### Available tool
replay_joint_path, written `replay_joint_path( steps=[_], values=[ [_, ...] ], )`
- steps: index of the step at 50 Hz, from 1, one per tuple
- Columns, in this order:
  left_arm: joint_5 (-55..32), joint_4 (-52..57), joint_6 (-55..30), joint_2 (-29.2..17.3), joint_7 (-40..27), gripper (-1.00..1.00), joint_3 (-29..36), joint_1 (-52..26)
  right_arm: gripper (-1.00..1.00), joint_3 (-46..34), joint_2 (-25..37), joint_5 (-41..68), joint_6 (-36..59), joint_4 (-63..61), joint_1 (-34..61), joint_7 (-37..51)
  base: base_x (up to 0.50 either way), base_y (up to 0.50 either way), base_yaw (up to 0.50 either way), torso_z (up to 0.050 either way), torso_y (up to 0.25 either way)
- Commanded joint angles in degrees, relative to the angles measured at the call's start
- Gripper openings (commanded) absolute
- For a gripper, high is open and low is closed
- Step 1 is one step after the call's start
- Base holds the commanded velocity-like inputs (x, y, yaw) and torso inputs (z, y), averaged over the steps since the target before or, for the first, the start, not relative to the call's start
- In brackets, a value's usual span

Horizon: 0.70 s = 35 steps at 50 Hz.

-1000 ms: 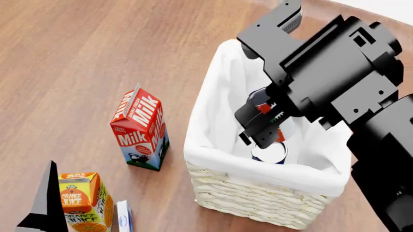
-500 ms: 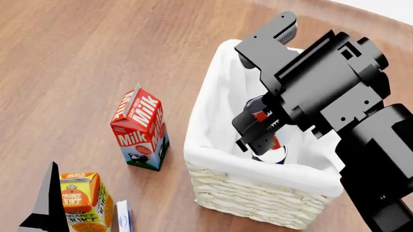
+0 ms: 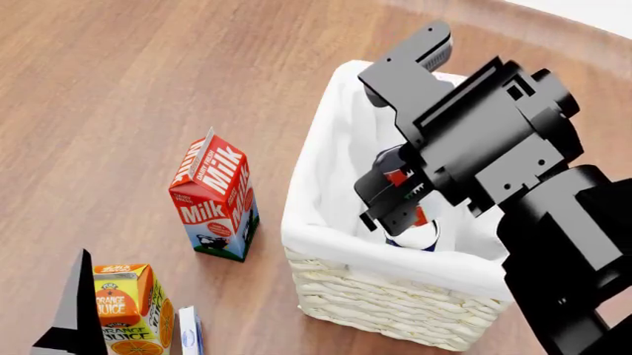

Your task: Pick up the alphabet soup and the tomato sauce, and put them in the basket.

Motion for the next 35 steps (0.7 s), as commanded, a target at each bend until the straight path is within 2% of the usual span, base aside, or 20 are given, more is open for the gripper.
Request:
replay_joint_path(
  steps=[1, 35],
  values=[
    [-0.01, -0.37, -0.13, 0.19, 0.09, 1.00, 0.07, -0.04, -1.00, -0.29, -1.02, -1.43, -2.30, 2.72, -0.66, -0.71, 0.00, 0.00, 0.00, 0.000, 0.000],
    [0.11, -1.96, 0.27, 0.97, 0.89, 1.00, 0.39, 0.09, -1.00, 0.12, -4.07, -3.30, -6.93, 10.97, -0.77, -0.88, 0.00, 0.00, 0.00, 0.000, 0.000]
  ],
)
